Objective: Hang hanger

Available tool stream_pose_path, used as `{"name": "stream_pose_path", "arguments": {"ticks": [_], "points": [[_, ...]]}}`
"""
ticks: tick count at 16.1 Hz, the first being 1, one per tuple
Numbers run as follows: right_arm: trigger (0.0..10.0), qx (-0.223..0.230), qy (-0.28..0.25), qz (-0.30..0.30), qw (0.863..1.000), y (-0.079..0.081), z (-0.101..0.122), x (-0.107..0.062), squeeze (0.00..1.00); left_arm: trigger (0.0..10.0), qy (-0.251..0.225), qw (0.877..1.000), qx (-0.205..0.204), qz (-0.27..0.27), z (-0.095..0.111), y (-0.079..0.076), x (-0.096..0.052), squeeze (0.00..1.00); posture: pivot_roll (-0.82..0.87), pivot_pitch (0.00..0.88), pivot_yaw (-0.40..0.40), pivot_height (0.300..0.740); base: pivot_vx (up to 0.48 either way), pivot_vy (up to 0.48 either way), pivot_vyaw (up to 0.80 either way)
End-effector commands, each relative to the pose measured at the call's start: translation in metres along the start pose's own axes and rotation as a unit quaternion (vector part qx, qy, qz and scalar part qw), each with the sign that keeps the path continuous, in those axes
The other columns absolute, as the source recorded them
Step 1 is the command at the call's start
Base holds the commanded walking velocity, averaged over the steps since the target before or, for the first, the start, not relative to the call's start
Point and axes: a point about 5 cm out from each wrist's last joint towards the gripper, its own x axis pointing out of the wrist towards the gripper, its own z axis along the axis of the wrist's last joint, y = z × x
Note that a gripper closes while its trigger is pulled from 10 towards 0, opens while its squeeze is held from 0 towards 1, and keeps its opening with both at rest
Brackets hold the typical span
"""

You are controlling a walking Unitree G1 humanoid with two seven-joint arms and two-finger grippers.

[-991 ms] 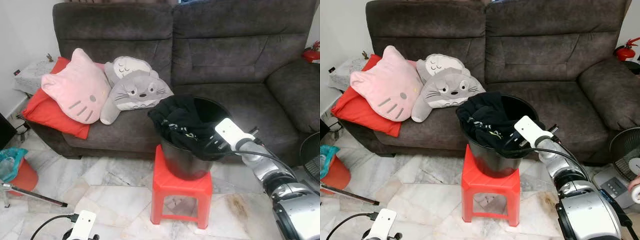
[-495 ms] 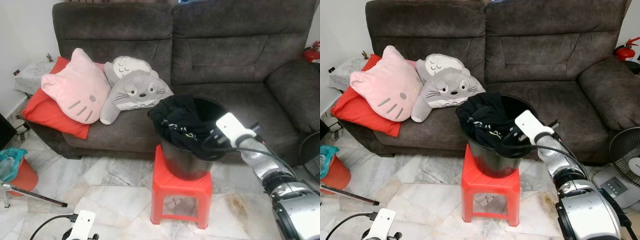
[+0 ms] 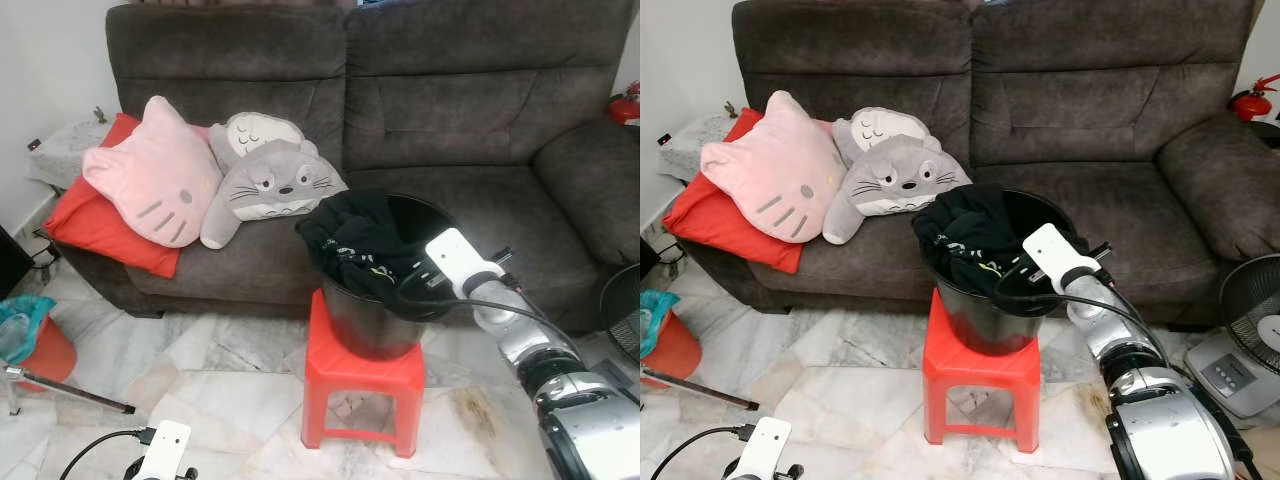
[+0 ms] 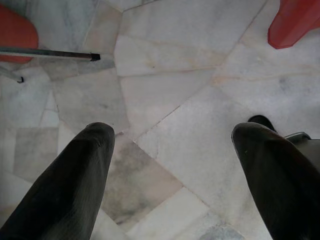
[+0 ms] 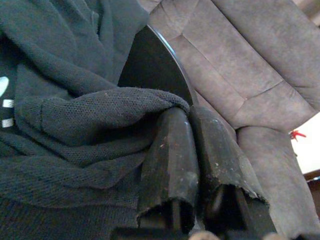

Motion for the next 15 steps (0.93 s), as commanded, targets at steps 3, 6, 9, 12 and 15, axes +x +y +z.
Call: {"name": "stream_pose_path", "arguments": {"ticks": [3,6,9,12,15], "points": [[0.0,0.008,-0.013,-0.002,1.000,0.0025,0.0045,0.0001,0.00,10.0,0.005,1.000,0.002,0.003,-0.0044,0.0043,-0.0011,0.00,-0.17,0.000,0.086,0.732,0.000,0.000,0.00],[0.0,0.010,-0.014,-0.004,1.000,0.0042,0.0028,-0.0013,0.00,10.0,0.004,1.000,0.004,0.001,-0.0039,0.0041,-0.0010,0.00,-0.17,0.000,0.088,0.732,0.000,0.000,0.00],[0.0,0.013,-0.014,-0.002,1.000,0.0067,0.0020,-0.0022,0.00,10.0,0.002,1.000,0.007,0.000,-0.0034,0.0041,-0.0009,0.00,-0.17,0.000,0.088,0.732,0.000,0.000,0.00],[0.0,0.014,-0.015,-0.005,1.000,0.0069,0.0020,-0.0025,0.00,10.0,0.002,1.000,0.008,0.000,-0.0032,0.0042,-0.0009,0.00,-0.17,0.000,0.088,0.732,0.250,0.000,0.00],[0.0,0.015,-0.015,-0.007,1.000,0.0067,0.0018,-0.0028,0.00,10.0,0.001,1.000,0.009,0.000,-0.0032,0.0042,-0.0009,0.00,-0.17,0.000,0.090,0.732,0.261,0.000,0.00]]}}
